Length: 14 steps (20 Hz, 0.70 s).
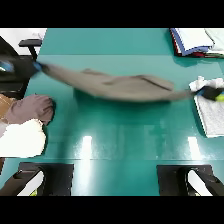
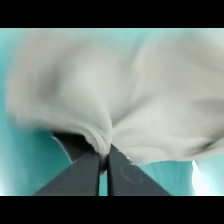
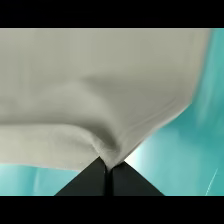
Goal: Fold the shirts.
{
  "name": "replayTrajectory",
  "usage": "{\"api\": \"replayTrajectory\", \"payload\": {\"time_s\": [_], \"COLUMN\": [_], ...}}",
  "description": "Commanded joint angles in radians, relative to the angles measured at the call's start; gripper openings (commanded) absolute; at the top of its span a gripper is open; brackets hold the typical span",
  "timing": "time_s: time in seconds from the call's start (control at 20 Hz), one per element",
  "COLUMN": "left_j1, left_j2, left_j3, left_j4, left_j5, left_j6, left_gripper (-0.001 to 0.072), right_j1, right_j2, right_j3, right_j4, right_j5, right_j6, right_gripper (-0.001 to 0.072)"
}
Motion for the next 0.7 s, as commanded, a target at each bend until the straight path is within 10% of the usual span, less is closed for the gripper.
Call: {"api": "replayTrajectory", "payload": {"time_s": [0.0,0.35,0.65], "left_j1": [0.000,0.000,0.000], "left_j2": [0.056,0.056,0.028], "left_j3": [0.338,0.811,0.652], "left_j4": [-0.004,-0.003,0.029], "left_j5": [0.002,0.052,0.016], "left_j6": [-0.027,-0.106,-0.135], "left_gripper": [0.0028,0.0027,0.0026], "right_j1": [-0.044,-0.216,-0.194], "right_j2": [0.048,-0.076,-0.149], "right_j3": [0.399,1.050,0.939], "right_j4": [0.002,0.002,0.000], "right_j5": [0.031,0.224,0.263], "right_j6": [0.001,0.069,0.101], "right_gripper": [0.0013,0.0013,0.0013]}}
